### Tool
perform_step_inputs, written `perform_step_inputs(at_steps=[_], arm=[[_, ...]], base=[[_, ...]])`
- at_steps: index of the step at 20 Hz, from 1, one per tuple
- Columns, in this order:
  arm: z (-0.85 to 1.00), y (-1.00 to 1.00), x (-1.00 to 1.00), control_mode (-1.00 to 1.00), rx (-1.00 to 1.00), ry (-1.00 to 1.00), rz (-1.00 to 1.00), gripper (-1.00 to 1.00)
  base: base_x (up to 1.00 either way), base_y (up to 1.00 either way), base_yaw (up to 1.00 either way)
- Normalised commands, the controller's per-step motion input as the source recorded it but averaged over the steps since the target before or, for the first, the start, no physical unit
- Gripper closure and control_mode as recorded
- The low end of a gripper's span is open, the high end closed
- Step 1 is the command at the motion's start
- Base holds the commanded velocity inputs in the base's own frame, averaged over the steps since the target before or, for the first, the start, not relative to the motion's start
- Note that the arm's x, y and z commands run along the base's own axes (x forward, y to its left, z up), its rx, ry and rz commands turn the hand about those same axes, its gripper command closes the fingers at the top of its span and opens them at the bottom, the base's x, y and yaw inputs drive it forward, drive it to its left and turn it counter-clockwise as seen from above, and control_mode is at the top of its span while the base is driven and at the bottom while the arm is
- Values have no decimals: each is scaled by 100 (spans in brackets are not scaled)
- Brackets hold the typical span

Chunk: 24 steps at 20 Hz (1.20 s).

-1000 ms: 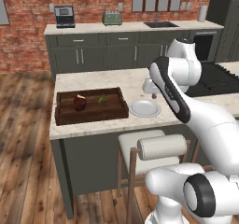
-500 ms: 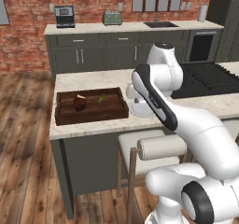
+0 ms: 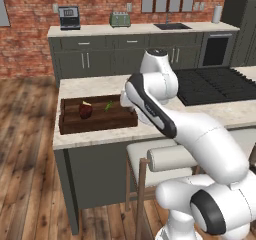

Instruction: Create a steak meal by picking up the steak and asparagus from the tray and placing them on the plate. Leave the lemon wedge on the tray.

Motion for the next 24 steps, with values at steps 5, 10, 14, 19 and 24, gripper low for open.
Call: perform_step_inputs(at_steps=[5, 10, 14, 19, 24], arm=[[-3, 47, 15, -100, 0, 0, 0, -100], [0, 56, 10, -100, 0, 0, 0, -100], [-12, 55, 12, -100, 0, 0, 0, -100], [-24, 33, 16, -100, 0, 0, 0, -100], [-28, 31, 24, -100, 0, 0, 0, -100]], base=[[0, 0, 0], [0, 0, 0], [0, 0, 0], [0, 0, 0], [0, 0, 0]])
